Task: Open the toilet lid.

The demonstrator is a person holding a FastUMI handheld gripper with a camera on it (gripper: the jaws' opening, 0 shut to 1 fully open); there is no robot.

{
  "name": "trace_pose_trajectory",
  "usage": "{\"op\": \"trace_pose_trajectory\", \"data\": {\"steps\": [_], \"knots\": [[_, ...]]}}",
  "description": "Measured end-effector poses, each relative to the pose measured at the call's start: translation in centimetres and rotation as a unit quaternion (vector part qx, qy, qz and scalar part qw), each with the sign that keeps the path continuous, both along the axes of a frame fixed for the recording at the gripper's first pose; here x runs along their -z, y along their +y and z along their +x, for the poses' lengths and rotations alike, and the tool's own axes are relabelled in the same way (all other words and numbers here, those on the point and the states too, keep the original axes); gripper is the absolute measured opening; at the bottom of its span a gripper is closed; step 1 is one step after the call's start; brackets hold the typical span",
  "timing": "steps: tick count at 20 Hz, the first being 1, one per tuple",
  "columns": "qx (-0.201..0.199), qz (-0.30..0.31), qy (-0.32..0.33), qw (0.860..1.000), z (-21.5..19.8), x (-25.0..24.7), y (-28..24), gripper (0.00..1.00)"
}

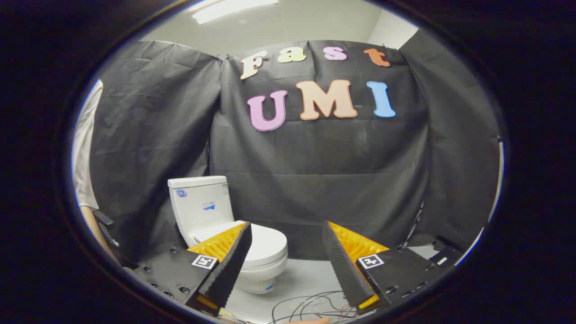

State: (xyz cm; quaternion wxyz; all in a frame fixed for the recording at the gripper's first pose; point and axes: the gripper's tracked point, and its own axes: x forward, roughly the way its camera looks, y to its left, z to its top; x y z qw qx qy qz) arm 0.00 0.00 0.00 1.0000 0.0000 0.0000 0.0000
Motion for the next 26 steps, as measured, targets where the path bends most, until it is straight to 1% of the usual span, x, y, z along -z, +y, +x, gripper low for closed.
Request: {"op": "trace_pose_trajectory", "data": {"steps": [6,11,14,17,20,23,26], "knots": [[0.002,-0.002,0.001,1.000,1.0,0.3,0.0,0.97],[-0.004,-0.003,0.002,1.000,5.9,0.3,0.6,0.97],[-0.023,0.005,-0.009,1.000,8.2,0.0,2.2,0.97],[-0.002,0.016,-0.016,1.000,9.9,0.4,3.3,0.96],[0.016,0.020,-0.024,0.999,10.5,0.0,5.6,0.96],[0.055,0.030,-0.027,0.998,10.5,0.0,6.7,0.96],[0.109,0.049,-0.055,0.991,9.9,-0.9,7.2,0.96]]}}
